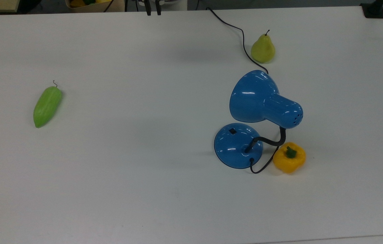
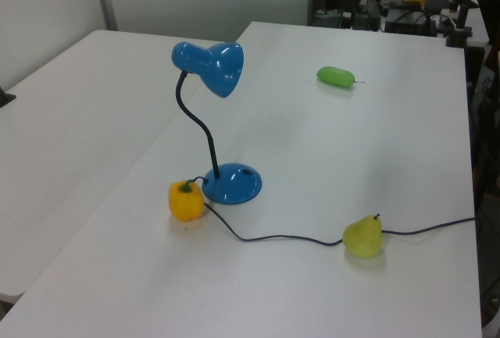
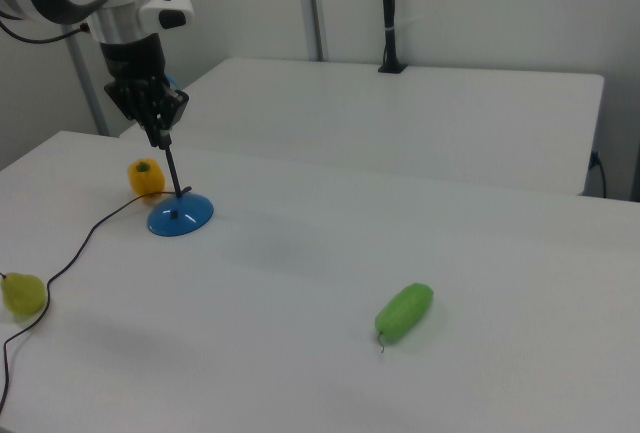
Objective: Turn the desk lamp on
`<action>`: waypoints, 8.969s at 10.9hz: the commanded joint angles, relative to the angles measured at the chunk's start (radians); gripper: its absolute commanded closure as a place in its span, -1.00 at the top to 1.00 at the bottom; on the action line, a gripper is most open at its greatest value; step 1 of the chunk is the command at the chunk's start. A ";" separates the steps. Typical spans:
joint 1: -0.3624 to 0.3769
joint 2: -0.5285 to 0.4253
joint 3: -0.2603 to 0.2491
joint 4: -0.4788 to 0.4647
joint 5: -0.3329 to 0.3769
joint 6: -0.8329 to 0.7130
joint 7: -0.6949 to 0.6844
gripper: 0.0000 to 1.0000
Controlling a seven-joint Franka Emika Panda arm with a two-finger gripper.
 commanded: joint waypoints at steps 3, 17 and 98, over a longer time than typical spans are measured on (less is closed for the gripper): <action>0.014 -0.006 -0.012 -0.029 0.035 0.029 -0.021 -1.00; 0.137 0.253 0.026 -0.156 0.033 0.527 -0.053 -1.00; 0.208 0.442 0.104 -0.154 -0.102 0.802 -0.002 -1.00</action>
